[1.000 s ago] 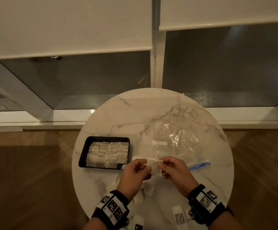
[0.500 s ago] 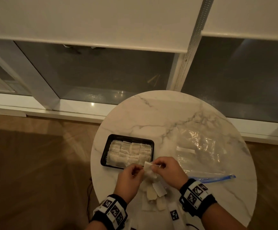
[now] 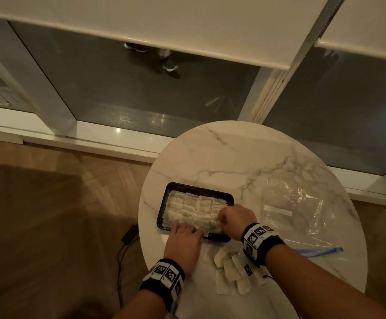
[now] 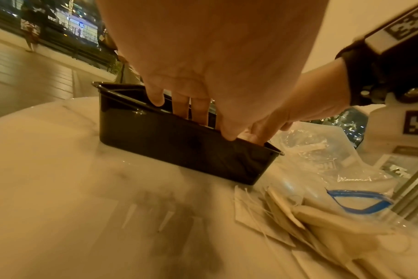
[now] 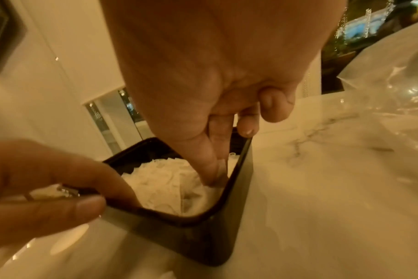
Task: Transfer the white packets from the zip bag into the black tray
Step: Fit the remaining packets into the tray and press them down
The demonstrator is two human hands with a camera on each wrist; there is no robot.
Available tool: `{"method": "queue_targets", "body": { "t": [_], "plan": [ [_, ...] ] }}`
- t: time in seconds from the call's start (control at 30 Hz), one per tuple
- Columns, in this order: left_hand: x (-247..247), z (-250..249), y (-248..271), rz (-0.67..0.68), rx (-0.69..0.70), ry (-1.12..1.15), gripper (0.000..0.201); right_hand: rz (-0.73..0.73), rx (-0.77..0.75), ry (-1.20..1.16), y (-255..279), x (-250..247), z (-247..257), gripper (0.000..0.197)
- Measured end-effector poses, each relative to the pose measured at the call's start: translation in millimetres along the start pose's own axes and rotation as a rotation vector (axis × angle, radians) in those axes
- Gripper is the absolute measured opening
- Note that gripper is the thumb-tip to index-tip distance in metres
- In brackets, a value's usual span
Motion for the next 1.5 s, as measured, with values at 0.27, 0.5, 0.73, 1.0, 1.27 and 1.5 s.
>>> {"method": "queue_targets", "body": {
  "t": [0.27, 0.5, 0.73, 1.0, 1.27, 1.5],
  "plan": [
    [7, 4, 2, 0.008, 0.027, 0.048, 0.036, -0.071, 0.049, 0.132, -6, 9, 9, 0.018],
    [4, 3, 2, -0.01, 0.041, 0.098, 0.036, -0.145, 0.029, 0.006, -6, 6, 3, 0.025],
    [-23, -15, -1, -0.213, 0.184, 0.261, 0.023, -0.283, 0.241, -0.63, 33, 3, -57, 0.01],
    [-10, -51, 5, -0.092, 0.342, 0.426, 0.02, 0.054, 0.329, -0.822, 81, 73, -121, 0.012],
    [22, -91, 7, 0.074, 0.415, 0.279, 0.04, 0.105, 0.127, -0.634, 99, 88, -105, 0.041],
    [39, -99, 10, 0.068, 0.344, 0.176, 0.024, 0.04, 0.005, -0.423, 94, 103, -82, 0.038]
  ]
}}
Point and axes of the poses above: each hand's wrist, its own y-axis away from the middle knuckle, its own x-axis out of the palm, z = x × y, the point moved 8 cm from there along -y, towards the middle knuckle, and after that the axes turned 8 degrees about x, right-handed, at the moved point
